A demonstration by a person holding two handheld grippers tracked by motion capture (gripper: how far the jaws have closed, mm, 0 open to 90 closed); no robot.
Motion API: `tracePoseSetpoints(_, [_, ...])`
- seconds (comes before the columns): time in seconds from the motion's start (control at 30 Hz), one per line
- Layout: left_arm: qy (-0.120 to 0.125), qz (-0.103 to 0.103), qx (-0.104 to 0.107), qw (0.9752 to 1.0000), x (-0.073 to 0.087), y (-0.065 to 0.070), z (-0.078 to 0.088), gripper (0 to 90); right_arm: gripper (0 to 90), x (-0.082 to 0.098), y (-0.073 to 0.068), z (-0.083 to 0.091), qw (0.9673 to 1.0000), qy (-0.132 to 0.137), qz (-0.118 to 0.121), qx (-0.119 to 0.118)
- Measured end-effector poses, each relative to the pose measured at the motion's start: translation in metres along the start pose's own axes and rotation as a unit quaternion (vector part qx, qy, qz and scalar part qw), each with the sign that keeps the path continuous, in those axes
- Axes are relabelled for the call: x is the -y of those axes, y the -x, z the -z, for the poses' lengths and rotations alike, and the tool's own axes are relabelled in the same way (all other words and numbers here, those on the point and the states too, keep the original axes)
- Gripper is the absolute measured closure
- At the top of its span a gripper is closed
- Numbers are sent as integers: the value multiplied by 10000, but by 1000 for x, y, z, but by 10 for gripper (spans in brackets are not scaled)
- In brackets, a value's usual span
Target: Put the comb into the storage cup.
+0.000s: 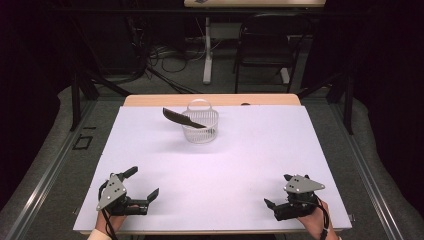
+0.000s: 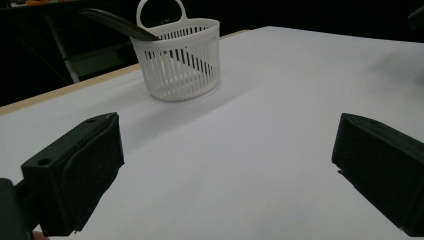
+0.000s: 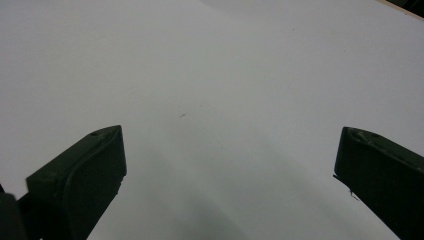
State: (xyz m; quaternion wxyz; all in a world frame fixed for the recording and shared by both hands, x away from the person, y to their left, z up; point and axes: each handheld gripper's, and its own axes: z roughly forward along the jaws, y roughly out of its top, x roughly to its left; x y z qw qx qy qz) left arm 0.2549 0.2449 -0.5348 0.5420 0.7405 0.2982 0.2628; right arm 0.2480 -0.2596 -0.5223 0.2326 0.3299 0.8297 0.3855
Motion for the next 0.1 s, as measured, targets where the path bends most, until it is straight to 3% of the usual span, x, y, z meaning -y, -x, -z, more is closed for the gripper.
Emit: tracePoseSetpoints(0.1, [-18, -4, 40, 10000, 0, 0, 0, 2, 0, 2, 0, 2, 10000, 71, -48, -2])
